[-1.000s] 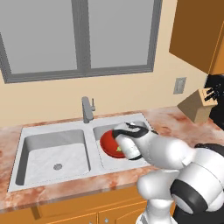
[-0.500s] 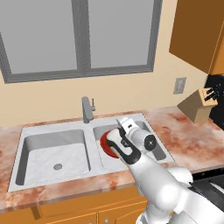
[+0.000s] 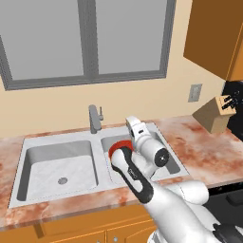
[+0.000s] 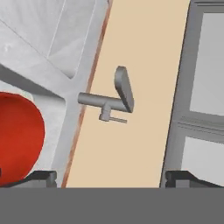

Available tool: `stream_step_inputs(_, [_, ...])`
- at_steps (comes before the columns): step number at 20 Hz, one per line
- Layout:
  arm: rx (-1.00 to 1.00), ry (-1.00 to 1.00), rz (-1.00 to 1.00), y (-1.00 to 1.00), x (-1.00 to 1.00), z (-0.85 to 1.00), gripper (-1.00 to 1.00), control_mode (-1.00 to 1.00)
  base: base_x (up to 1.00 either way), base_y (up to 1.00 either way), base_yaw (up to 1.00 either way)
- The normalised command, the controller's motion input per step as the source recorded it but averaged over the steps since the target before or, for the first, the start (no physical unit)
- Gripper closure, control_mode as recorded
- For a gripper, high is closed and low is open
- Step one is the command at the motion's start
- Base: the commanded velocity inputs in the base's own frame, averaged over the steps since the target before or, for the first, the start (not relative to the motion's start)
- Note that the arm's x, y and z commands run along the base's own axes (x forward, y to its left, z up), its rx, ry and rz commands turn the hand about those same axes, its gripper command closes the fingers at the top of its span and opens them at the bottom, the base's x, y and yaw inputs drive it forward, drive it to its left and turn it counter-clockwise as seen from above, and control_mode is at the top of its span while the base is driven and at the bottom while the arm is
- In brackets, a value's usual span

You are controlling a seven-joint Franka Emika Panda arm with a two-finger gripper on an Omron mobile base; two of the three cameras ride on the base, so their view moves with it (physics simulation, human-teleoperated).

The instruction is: Pick the eggplant from the cabinet and place it in the bowl. Then pick the bowl and place it in the sink. Then turn on the sink facuet.

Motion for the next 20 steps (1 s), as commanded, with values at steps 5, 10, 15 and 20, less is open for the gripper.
stream_step_inputs(5, [0.19, 0.12, -0.04, -0.15, -0.42, 1.00, -1.00, -1.00, 0.00, 0.00, 0.00])
stream_step_inputs(10, [0.31, 0.07, -0.02, -0.41, -0.71, 1.00, -1.00, -1.00, 0.00, 0.00, 0.00])
stream_step_inputs(15, [0.43, 0.15, 0.00, -0.72, -0.51, 1.00, -1.00, -1.00, 0.00, 0.00, 0.00])
stream_step_inputs(20, [0.47, 0.43, 0.01, -0.75, -0.17, 0.71, -1.00, -1.00, 0.00, 0.00, 0.00])
